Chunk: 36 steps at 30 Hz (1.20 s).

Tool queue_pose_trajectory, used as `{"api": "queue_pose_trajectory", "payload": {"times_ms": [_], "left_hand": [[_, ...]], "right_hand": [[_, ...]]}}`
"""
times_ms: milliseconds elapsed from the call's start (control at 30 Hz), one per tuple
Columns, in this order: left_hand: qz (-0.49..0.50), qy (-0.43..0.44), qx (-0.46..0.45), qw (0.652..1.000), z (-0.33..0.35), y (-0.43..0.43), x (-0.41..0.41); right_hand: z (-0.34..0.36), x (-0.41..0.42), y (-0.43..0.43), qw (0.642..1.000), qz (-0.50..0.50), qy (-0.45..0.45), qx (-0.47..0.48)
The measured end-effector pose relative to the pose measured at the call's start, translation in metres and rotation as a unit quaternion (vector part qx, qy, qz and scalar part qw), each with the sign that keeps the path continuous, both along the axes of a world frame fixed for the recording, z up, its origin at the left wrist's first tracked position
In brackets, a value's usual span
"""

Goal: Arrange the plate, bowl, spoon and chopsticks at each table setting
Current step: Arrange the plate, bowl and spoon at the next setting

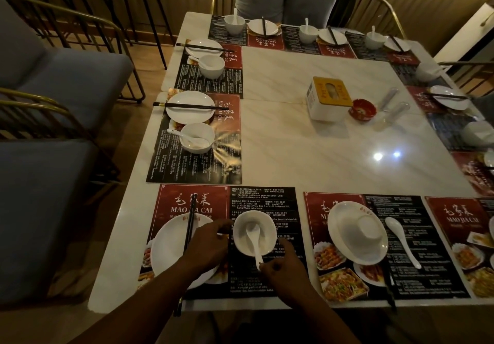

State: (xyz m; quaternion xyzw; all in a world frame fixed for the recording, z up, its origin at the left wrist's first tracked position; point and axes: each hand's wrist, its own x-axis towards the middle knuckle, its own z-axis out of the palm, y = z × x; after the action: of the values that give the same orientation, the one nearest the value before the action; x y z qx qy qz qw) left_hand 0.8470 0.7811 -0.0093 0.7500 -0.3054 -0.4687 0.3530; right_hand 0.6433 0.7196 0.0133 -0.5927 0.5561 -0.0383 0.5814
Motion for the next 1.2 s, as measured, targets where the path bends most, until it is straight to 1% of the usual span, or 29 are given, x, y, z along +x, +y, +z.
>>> {"api": "queue_pose_trajectory", "payload": {"times_ms": [233, 400, 667, 1000, 1133, 1200], "left_hand": [[0.004, -0.014, -0.009, 1.0, -0.002, 0.001, -0.005], [0.016, -0.005, -0.009, 1.0, 0.003, 0.002, -0.008], [0.002, -0.014, 0.007, 1.0, 0.007, -0.001, -0.012], [-0.016, 0.019, 0.009, 1.0, 0.012, -0.001, -0.008], [-0.017, 0.01, 0.003, 1.0, 0.011, -0.002, -0.008], [-0.016, -0.009, -0.001, 1.0, 0.01, -0.003, -0.009]], "right_hand": [[-0.003, -0.007, -0.008, 1.0, -0.002, -0.001, 0.025], [-0.005, -0.007, -0.02, 0.996, 0.012, 0.065, -0.063], [-0.017, 0.01, -0.038, 0.989, 0.023, 0.067, -0.133], [-0.024, 0.008, -0.034, 0.989, 0.006, 0.053, -0.139], [-0.025, 0.006, -0.035, 0.991, 0.003, 0.045, -0.126], [-0.021, 0.002, -0.036, 0.993, 0.005, 0.042, -0.114]]}}
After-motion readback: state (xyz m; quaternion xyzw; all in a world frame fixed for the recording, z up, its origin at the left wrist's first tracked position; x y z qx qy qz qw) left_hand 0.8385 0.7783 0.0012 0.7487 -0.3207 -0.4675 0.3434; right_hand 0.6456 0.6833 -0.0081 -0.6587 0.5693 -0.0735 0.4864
